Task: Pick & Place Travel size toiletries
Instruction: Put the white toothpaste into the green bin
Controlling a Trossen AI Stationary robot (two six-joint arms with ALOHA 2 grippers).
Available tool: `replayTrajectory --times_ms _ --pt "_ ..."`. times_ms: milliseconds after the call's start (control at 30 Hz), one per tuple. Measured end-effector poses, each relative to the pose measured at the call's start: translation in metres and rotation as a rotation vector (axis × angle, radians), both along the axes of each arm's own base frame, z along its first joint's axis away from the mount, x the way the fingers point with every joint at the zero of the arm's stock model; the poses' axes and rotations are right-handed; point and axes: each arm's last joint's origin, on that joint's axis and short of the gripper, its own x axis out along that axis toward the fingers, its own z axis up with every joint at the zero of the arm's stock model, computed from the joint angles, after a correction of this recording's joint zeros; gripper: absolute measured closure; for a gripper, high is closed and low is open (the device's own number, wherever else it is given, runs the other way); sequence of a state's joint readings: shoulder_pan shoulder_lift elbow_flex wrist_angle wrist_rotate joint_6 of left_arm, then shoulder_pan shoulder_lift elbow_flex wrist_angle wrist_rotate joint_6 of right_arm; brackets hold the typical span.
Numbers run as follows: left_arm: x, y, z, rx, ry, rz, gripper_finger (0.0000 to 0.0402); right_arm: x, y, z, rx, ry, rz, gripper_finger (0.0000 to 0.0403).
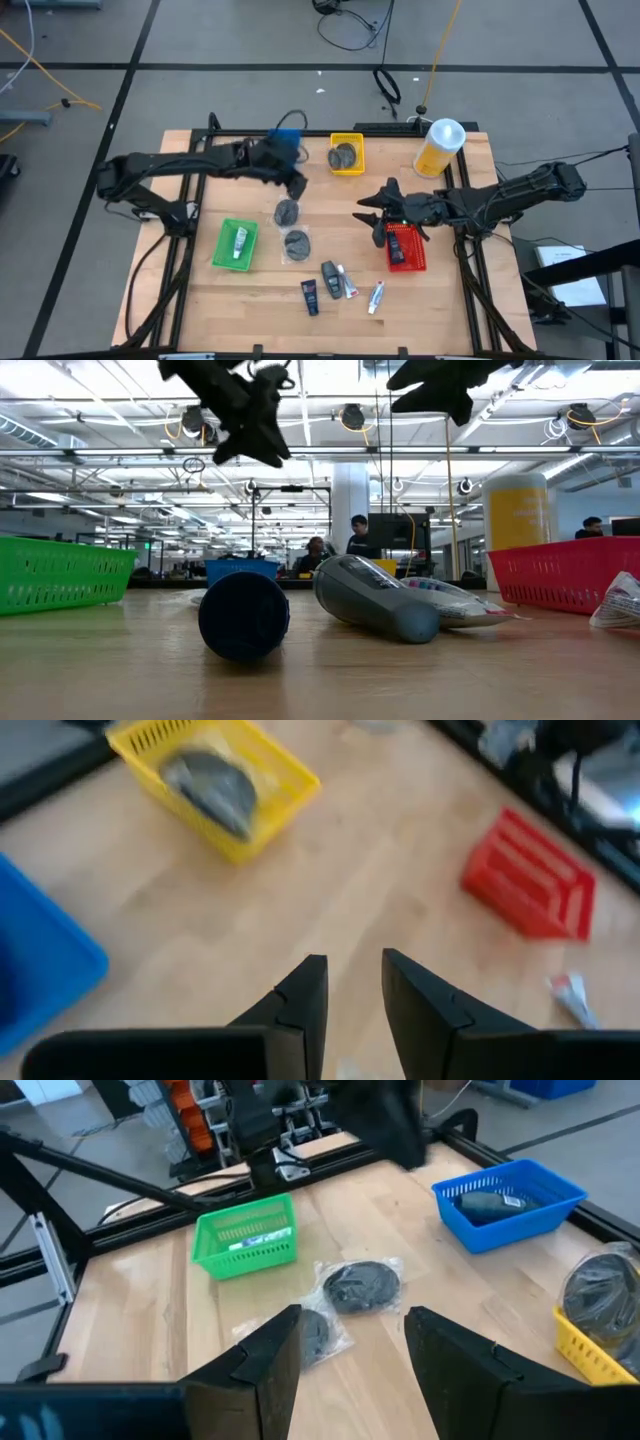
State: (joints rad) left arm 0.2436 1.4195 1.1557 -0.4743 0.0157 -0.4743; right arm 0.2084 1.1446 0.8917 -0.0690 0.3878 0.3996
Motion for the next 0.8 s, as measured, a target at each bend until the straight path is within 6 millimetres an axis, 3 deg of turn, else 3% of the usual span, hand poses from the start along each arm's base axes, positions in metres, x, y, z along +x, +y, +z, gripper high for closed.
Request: replayTrajectory --times_ms 300,467,667,800 --pt "-0.002 -0.077 -0.011 -0.094 0.149 -0.148 0.0309 -0.004 0.005 -0.008 0.02 0.098 0.086 0.0232" --pt "-0.003 -0.114 -0.01 -0.051 0.136 -0.302 0.0309 -0.007 0.007 -0.013 0.012 0.149 0.102 0.0232" --pt "-0.005 -0.14 -0.007 0.009 0.1 -0.459 0.0303 -0.008 0.009 -0.013 0.021 0.159 0.125 0.0232" --pt "-0.008 -0.15 -0.008 -0.008 0.104 -0.471 0.0266 -0.009 0.012 -0.015 0.047 0.188 0.228 0.0232"
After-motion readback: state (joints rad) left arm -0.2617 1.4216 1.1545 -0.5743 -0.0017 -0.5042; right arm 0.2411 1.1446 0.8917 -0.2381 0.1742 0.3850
